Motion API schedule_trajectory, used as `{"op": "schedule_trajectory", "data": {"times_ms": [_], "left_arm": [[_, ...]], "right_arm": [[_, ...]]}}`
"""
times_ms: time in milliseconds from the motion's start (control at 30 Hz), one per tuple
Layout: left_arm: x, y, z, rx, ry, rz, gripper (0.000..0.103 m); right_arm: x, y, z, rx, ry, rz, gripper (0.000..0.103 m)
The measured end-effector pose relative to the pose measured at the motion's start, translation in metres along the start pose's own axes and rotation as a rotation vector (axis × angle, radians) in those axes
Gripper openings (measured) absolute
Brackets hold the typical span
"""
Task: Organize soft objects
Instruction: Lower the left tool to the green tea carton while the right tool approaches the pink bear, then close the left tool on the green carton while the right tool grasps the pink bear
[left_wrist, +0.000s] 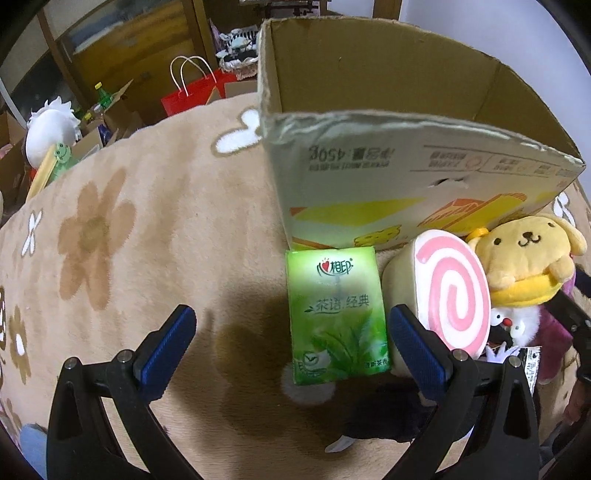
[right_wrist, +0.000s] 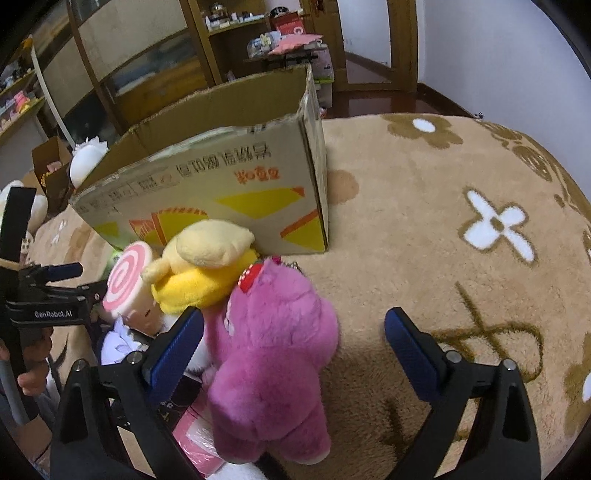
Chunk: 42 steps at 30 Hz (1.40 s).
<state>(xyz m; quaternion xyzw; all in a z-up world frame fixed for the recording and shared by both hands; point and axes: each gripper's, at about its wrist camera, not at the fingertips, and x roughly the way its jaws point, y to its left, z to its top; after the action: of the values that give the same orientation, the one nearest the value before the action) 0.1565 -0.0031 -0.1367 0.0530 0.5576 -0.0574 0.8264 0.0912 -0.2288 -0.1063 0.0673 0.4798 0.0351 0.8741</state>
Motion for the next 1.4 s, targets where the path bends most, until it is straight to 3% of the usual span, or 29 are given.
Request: {"op": "schedule_trajectory", "data": {"times_ms": [400, 533, 800, 867, 1133, 1400], "left_arm": [[0.011, 0.007, 0.002, -0.002, 0.009, 0.004, 0.102], [0.011, 0.006, 0.0, 0.009, 0.009, 0.006, 0.096], [0.007, 0.004, -0.001, 0.004, 0.012, -0.071, 0.068], [0.005, 0.001, -0.002, 0.018, 0.006, -0.091, 0.051], [0.0, 0.0, -0.002, 0.041, -0.023, -0.051, 0.049], [-0.015, 0.001, -0.004, 0.034, -0.084, -0.027, 0.048]], "right_arm": [[0.016, 0.001, -0.004, 0.0, 0.054, 0.058, 0.076], [0.018, 0.004, -0.003, -0.006, 0.064, 0.071, 0.072], [0.018, 0.005, -0.004, -0.003, 0.067, 0.075, 0.071], [0.018, 0.004, -0.003, -0.006, 0.067, 0.076, 0.07], [0.016, 0.0, -0.001, -0.003, 0.063, 0.091, 0.062], [-0.001, -0.004, 0.005, 0.014, 0.024, 0.06, 0.06]]}}
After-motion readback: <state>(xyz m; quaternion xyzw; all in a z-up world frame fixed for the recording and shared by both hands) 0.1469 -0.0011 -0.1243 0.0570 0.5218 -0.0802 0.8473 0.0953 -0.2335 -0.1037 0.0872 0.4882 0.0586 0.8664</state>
